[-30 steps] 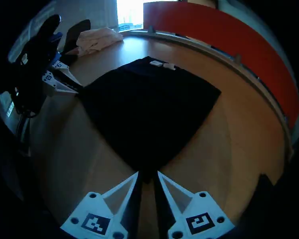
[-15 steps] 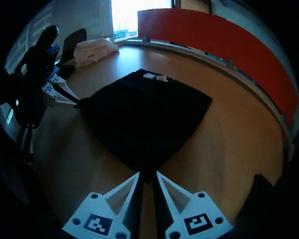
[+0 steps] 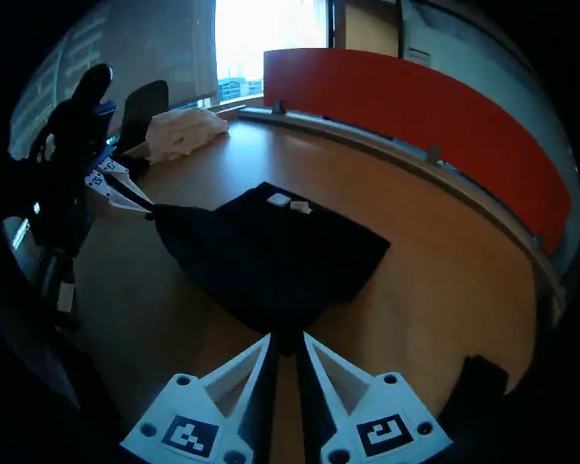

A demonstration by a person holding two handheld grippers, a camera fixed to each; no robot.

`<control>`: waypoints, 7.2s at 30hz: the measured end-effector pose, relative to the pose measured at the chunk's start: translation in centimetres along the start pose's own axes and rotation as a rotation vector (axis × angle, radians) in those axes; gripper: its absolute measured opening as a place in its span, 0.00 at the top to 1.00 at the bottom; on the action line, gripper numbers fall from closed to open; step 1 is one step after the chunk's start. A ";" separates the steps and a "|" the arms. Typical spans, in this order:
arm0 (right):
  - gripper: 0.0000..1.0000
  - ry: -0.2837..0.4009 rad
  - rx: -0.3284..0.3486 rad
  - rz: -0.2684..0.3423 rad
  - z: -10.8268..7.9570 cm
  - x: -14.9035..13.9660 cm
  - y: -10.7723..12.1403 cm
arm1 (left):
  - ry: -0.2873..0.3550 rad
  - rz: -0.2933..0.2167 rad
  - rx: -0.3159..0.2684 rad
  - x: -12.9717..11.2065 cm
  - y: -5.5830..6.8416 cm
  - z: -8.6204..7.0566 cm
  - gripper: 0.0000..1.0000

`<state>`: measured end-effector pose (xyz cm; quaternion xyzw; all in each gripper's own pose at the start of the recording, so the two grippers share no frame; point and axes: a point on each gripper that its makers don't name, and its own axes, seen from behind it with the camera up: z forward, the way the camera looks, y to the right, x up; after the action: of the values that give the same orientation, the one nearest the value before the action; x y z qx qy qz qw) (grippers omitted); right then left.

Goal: Fold towel

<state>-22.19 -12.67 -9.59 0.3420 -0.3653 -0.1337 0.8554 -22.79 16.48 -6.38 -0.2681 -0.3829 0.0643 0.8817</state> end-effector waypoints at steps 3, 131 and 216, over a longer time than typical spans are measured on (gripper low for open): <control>0.85 0.013 0.008 0.011 -0.9 0.7 -0.3 | 0.011 -0.021 -0.001 0.7 0.1 -1.1 0.88; 0.21 -0.037 -0.192 0.152 5.6 3.1 8.0 | -0.020 0.024 0.173 4.0 -7.2 6.0 0.07; 0.84 -0.237 0.088 -0.131 5.2 -6.1 4.7 | 0.030 -0.324 0.383 -8.0 -5.2 -8.9 0.07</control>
<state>-30.30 -8.85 -7.04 0.3839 -0.4463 -0.2125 0.7799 -22.61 5.74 -13.80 -0.0323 -0.3886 -0.0104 0.9208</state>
